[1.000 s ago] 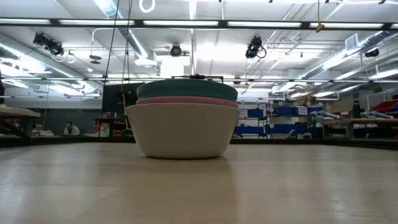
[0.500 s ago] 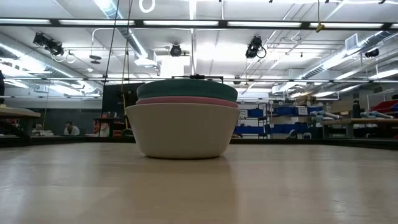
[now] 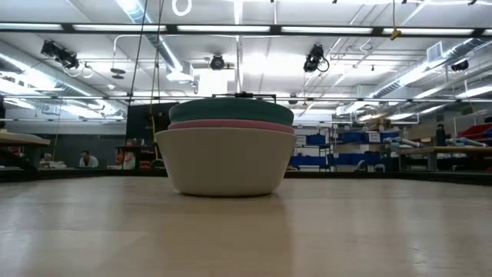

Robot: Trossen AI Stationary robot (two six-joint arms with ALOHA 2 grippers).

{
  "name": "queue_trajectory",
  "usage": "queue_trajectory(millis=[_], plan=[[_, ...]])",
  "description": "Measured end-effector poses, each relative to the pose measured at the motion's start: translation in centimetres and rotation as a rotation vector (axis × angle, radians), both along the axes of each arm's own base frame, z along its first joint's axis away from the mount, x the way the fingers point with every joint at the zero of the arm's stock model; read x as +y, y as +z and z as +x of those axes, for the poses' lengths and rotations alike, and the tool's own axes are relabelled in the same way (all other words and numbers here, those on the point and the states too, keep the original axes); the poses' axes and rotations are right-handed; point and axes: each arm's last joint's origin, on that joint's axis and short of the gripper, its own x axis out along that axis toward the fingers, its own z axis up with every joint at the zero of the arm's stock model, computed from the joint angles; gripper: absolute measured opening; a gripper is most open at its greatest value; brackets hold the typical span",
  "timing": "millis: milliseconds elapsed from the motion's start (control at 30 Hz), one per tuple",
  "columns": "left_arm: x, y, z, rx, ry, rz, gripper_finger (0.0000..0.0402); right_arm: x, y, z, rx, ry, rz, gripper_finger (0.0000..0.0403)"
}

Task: Nest bowls inside each other
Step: Return to Home Position

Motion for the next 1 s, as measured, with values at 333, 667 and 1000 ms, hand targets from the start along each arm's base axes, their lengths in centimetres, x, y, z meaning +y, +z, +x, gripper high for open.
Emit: queue_trajectory(millis=[333,667,1000], plan=[[0.1,-5.6,-2.2,0.025,-0.012,-0.061,0.0202,-0.5,-4.7,-3.8,-0.056,-0.053,0.042,0.0132],[-0.1,-11.8,-1.0,0.068,-0.063,-0.071,0.0202,-0.6,-11.7,-4.0,-0.042,-0.088,0.102,0.0132],[-0.5,-17.1,-0.6,0.009,-0.186,-0.021,0.0202,-0.7,-18.6,-2.6,-0.04,-0.131,0.163,0.0132]])
